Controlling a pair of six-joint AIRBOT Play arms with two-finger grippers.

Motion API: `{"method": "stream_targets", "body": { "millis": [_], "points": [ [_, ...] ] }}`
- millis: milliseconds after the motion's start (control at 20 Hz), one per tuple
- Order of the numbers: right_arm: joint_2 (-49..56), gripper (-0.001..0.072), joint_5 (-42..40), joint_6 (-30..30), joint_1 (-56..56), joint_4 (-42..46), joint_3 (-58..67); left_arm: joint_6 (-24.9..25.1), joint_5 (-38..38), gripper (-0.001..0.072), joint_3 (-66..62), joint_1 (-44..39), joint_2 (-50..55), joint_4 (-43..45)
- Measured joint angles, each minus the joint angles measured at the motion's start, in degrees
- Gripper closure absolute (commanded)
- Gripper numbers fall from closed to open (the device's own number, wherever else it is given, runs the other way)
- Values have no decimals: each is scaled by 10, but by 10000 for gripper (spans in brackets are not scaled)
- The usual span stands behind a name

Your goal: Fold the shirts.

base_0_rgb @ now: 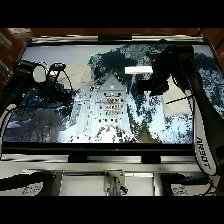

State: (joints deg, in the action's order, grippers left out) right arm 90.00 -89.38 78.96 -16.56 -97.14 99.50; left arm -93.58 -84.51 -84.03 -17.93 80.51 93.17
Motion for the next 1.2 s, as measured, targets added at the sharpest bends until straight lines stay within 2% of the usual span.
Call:
{"method": "stream_targets", "body": {
  "millis": [700,900,1200],
  "points": [
    [0,83,0,-1,0,0,0,0,0,-7,0,0,0,0],
    [0,83,23,-9,0,-5,0,-1,2,-7,0,0,4,-2],
    [0,83,40,-14,0,-8,0,-6,78,-5,0,0,36,-28]
  ]
}}
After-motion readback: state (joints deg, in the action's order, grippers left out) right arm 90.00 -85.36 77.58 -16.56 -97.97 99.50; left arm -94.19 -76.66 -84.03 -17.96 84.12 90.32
